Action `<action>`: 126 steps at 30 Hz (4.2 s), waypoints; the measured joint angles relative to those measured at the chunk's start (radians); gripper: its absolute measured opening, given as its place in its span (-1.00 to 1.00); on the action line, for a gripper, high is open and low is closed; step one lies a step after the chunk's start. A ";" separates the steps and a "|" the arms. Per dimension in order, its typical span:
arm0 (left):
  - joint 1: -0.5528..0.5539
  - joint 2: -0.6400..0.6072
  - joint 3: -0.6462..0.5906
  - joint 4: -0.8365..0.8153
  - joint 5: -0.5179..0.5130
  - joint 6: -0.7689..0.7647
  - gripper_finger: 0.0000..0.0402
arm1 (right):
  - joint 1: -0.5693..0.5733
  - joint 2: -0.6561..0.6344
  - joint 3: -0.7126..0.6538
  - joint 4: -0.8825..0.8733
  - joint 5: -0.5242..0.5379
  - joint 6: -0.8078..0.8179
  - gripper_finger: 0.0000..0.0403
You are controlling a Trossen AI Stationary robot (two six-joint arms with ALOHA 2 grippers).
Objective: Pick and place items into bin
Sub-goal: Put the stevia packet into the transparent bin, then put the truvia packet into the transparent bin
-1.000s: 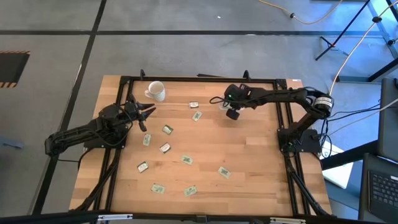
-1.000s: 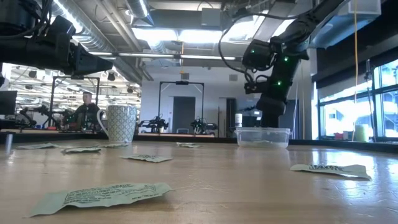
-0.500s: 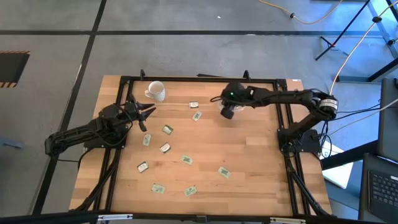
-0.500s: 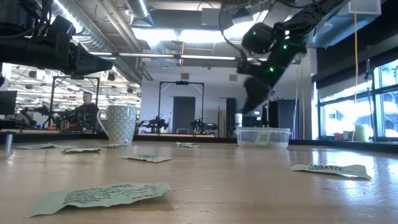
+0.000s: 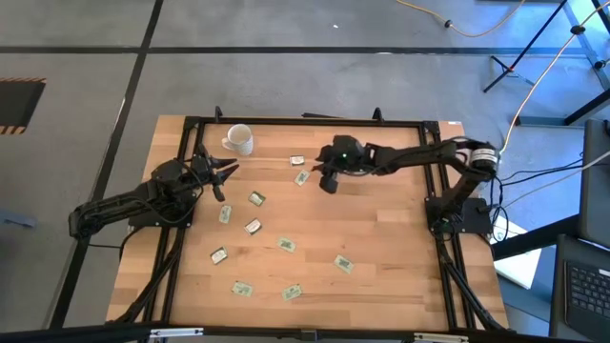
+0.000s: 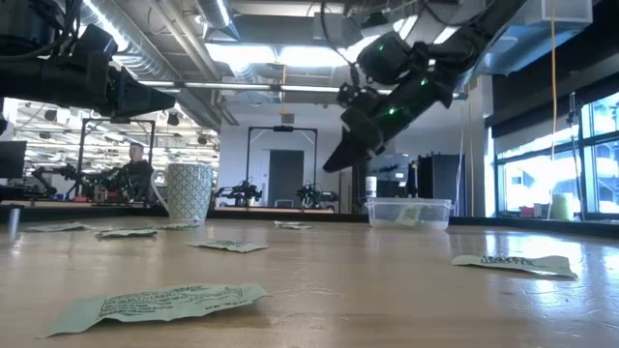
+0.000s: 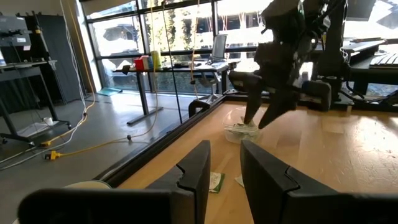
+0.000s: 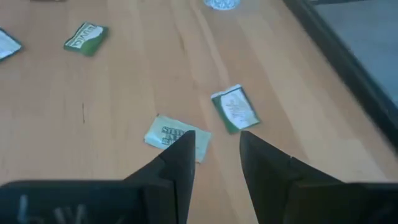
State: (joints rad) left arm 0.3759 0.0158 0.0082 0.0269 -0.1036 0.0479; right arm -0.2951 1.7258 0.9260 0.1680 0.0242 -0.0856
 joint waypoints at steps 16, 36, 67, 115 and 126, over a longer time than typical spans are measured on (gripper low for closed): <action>-0.001 0.000 0.000 0.000 0.000 0.000 -0.59 | 0.030 0.252 0.130 0.056 -0.003 0.021 -0.36; -0.001 0.000 0.000 0.000 0.000 0.000 -0.59 | 0.030 0.307 0.223 -0.126 0.020 0.025 -0.36; -0.001 0.000 0.000 0.000 0.000 0.000 -0.59 | 0.030 0.209 0.215 -0.286 0.019 -0.005 -0.83; -0.001 0.021 0.000 -0.001 0.011 0.000 -0.59 | -0.180 -0.154 0.019 -0.680 0.193 0.030 -0.74; -0.001 0.021 0.000 -0.001 0.011 0.000 -0.59 | -0.172 -0.154 0.054 -0.562 0.180 0.021 -0.33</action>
State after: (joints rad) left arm 0.3748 0.0364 0.0086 0.0257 -0.0925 0.0475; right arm -0.4671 1.5719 0.9799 -0.3943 0.2040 -0.0650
